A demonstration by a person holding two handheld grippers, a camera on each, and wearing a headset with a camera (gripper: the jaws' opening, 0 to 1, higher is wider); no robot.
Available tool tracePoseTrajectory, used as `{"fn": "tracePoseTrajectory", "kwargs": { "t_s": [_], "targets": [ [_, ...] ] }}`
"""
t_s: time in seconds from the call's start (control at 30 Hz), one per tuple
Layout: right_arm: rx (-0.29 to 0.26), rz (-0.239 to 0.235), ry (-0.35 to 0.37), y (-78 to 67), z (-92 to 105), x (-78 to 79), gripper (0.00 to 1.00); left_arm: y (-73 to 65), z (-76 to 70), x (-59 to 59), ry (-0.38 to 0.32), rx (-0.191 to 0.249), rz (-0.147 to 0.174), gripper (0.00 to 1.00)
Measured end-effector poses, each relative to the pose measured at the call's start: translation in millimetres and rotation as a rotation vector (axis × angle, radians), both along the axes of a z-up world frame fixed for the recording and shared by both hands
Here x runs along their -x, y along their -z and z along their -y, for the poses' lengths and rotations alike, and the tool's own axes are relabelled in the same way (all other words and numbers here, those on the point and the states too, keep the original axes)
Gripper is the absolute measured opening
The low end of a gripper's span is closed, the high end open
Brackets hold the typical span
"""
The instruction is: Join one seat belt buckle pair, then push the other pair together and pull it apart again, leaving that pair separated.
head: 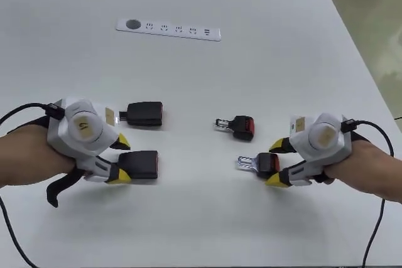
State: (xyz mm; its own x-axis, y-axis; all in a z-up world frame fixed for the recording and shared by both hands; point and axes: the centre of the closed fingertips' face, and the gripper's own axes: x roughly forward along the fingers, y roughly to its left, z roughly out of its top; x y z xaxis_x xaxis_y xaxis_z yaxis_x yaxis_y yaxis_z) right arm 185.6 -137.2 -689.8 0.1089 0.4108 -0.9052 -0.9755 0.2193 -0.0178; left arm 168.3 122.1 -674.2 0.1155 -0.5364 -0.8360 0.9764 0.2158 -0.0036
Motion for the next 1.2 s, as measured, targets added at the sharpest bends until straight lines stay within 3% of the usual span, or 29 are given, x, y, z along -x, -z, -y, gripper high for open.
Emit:
{"fn": "tracePoseTrajectory", "kwargs": {
  "t_s": [0.17,0.3,0.4,0.53,0.67,0.8,0.97,1.2],
  "targets": [
    [0.004,-0.038,-0.004,3.4,1.3,0.9,0.39,7.8,-3.8,-2.9,0.012,-0.019,-0.003,0.39],
    [0.006,-0.035,-0.014,3.4,1.3,1.0,0.37,11.5,-4.0,1.0,0.035,-0.023,-0.023,0.35],
    [0.023,-0.024,-0.062,3.8,2.0,1.2,0.36,11.0,-2.5,1.5,0.033,-0.016,-0.032,0.34],
    [0.030,-0.031,-0.067,5.2,1.3,-1.0,0.34,10.5,-0.8,2.1,0.051,-0.018,-0.030,0.34],
    [0.028,-0.026,-0.124,6.0,0.3,-0.5,0.34,10.4,-0.6,3.0,0.084,-0.029,-0.020,0.34],
    [0.049,-0.031,-0.153,7.0,0.6,-0.5,0.34,9.3,1.3,5.7,0.139,-0.066,-0.019,0.33],
    [0.072,-0.035,-0.159,6.4,0.0,0.3,0.34,10.4,1.1,4.6,0.177,-0.098,-0.027,0.33],
    [0.078,-0.021,-0.155,4.8,-4.7,4.2,0.33,11.5,0.0,3.9,0.191,-0.108,-0.031,0.33]
  ]
}}
